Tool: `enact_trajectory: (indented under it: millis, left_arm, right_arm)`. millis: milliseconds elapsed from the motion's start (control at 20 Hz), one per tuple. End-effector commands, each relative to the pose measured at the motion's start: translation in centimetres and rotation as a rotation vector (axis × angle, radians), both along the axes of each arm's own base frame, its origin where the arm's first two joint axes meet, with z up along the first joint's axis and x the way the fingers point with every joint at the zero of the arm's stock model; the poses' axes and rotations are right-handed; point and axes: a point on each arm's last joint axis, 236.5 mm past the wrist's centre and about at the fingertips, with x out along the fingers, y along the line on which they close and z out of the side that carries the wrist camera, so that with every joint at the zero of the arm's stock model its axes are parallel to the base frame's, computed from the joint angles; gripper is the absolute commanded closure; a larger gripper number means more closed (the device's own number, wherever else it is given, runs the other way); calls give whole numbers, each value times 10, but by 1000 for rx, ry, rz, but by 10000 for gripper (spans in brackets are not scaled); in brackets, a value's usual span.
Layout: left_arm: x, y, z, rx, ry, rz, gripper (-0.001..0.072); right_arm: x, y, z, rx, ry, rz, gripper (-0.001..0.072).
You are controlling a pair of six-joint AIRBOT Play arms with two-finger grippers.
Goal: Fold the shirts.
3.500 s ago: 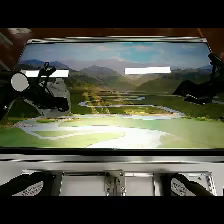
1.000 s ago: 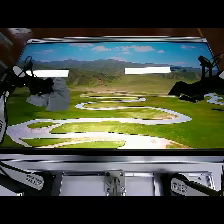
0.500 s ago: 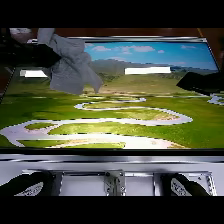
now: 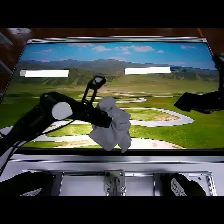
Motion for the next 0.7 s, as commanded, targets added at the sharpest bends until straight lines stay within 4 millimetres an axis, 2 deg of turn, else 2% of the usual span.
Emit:
enact_trajectory:
  millis: [0,50,100,150,250,300,400,500,600,650]
  left_arm:
    - [-38,13,-103,107,207,100,628]
    - [-39,17,-109,115,250,117,461]
    - [-33,21,-106,106,269,141,253]
    - [-22,28,-98,95,267,168,167]
    - [7,55,-71,81,245,200,167]
    - [20,75,-56,78,235,222,167]
    - [29,120,-37,90,252,271,167]
    - [12,153,-36,118,323,287,167]
    - [-26,163,-52,118,410,268,167]
    - [-47,160,-64,99,458,269,167]
  right_arm:
    - [-6,23,-69,9,73,27,25]
    - [-4,33,-88,16,82,27,25]
    - [-2,42,-104,24,93,35,25]
    - [1,49,-114,37,101,36,19]
    - [12,66,-119,126,98,52,17]
    - [15,67,-119,168,102,44,16]
    - [11,52,-124,201,148,11,17]
    - [-7,31,-135,221,249,-1,17]
    - [-33,23,-150,260,361,12,18]
    - [-47,24,-160,281,414,20,18]
